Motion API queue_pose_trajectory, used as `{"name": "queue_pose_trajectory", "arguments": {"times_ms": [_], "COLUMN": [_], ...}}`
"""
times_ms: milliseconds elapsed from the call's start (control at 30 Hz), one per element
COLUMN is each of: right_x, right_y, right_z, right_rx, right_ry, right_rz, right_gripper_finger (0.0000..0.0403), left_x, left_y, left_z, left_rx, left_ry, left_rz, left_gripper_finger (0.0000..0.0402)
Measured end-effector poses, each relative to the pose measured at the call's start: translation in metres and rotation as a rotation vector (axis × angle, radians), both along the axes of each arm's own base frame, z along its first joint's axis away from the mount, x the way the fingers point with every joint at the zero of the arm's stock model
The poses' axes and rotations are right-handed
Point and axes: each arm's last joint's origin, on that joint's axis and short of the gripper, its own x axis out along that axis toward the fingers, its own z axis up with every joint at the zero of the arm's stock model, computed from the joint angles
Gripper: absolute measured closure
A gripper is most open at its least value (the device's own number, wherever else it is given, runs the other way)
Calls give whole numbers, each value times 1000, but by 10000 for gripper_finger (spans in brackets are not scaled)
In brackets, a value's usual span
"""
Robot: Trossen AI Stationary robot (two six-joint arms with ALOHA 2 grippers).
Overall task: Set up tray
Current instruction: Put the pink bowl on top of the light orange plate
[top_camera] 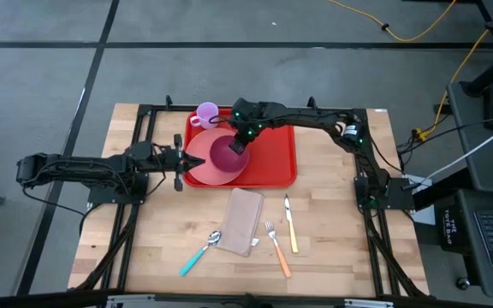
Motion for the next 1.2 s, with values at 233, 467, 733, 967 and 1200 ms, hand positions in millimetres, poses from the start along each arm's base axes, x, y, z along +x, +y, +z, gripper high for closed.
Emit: {"name": "queue_pose_trajectory", "arguments": {"times_ms": [233, 467, 733, 967, 1200], "right_x": [3, 2, 2, 3, 5], "right_y": [2, 2, 2, 1, 1], "right_z": [1, -1, -1, 0, 2], "right_rx": [-16, -16, -19, -22, -35], "right_ry": [-20, -11, -19, -27, -56], "right_rz": [1, -1, -1, 0, 6], "right_gripper_finger": [388, 371, 379, 351, 309], "left_x": [0, 0, 0, 0, 0], "left_y": [0, 0, 0, 0, 0], "left_z": [0, 0, 0, 0, 0], "left_rx": [0, 0, 0, 0, 0], "left_ry": [0, -2, -2, -2, -2], "left_rz": [0, 1, 1, 2, 2], "left_gripper_finger": [398, 398, 398, 398, 398]}}
